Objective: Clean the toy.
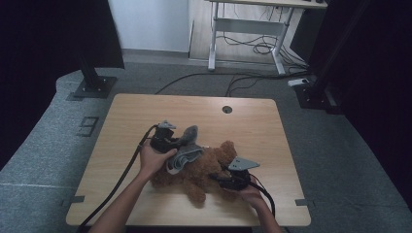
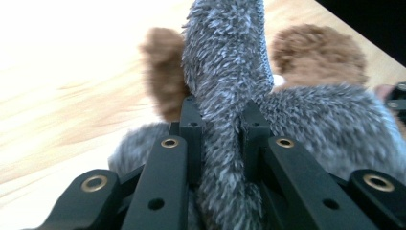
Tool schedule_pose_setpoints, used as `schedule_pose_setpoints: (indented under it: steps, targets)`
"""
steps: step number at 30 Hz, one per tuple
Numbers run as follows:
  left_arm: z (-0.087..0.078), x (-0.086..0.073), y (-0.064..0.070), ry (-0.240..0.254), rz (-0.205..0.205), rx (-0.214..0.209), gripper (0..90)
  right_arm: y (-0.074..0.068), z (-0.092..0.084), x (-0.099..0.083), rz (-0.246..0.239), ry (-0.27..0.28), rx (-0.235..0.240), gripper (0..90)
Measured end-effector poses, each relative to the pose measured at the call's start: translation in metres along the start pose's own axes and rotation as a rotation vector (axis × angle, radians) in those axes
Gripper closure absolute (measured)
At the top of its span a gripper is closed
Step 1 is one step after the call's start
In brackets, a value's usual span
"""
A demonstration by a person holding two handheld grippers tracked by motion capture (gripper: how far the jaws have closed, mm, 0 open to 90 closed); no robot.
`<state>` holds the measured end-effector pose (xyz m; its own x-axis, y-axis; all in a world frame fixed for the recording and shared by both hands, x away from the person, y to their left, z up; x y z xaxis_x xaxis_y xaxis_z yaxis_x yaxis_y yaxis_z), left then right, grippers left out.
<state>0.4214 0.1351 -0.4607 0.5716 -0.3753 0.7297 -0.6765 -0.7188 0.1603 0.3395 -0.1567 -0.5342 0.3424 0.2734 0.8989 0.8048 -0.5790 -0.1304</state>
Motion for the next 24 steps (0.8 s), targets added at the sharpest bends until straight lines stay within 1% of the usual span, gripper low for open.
schedule_pose_setpoints:
  steps: [2, 4, 5, 7, 10, 12, 13, 15, 16, 19, 21, 22, 24]
  targets:
    - [-0.006, -0.006, -0.012, 0.004, -0.039, -0.018, 76.9, 0.0, 0.0, 0.0, -0.001, 0.0, 0.0, 52.3]
    - [-0.012, -0.011, -0.02, 0.013, -0.058, -0.032, 76.9, 0.0, 0.0, 0.0, -0.001, 0.0, 0.0, 52.3]
    - [-0.016, -0.014, -0.024, 0.013, -0.063, -0.027, 76.9, 0.001, 0.0, 0.0, 0.0, 0.001, 0.001, 52.3]
    - [-0.022, -0.018, -0.029, 0.017, -0.065, -0.003, 76.9, 0.001, 0.0, 0.0, 0.004, 0.001, 0.0, 52.3]
    - [-0.03, -0.024, -0.037, 0.016, -0.08, 0.019, 77.0, 0.001, 0.0, 0.0, 0.006, 0.001, -0.003, 52.3]
    - [-0.035, -0.026, -0.04, 0.021, -0.089, 0.018, 77.0, 0.001, 0.0, 0.0, 0.007, 0.001, -0.003, 52.3]
    - [-0.036, -0.027, -0.04, 0.029, -0.087, 0.009, 77.0, 0.001, 0.0, 0.0, 0.008, 0.002, -0.004, 52.3]
    - [-0.038, -0.025, -0.035, 0.049, -0.077, -0.008, 77.0, 0.001, 0.0, 0.0, 0.01, 0.002, -0.005, 52.3]
    - [-0.038, -0.023, -0.03, 0.059, -0.068, -0.025, 77.0, 0.0, 0.0, 0.0, 0.012, 0.002, -0.004, 52.3]
    - [-0.036, -0.011, -0.009, 0.086, -0.028, -0.082, 76.9, 0.0, 0.0, 0.0, 0.008, 0.002, -0.007, 52.3]
    - [-0.029, -0.001, 0.008, 0.097, -0.004, -0.134, 76.9, -0.001, 0.001, 0.0, 0.005, 0.006, -0.006, 52.1]
    - [-0.024, 0.004, 0.017, 0.095, 0.008, -0.159, 76.8, -0.001, 0.001, 0.0, 0.001, 0.008, -0.007, 52.1]
    - [-0.01, 0.014, 0.034, 0.08, 0.036, -0.19, 76.8, -0.002, 0.001, 0.0, 0.002, 0.008, -0.007, 51.9]
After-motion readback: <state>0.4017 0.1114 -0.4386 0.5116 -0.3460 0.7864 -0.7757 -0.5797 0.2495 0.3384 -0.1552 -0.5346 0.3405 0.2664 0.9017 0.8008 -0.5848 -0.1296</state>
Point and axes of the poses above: each handheld gripper's, and its own axes: z roughly forward along the jaws, x roughly out of its top, y roughly to its right, the point moved 1 cm from there along z, roughly forward along the jaws, and after that the axes turned 3 degrees about z, right-handed, at the moved point
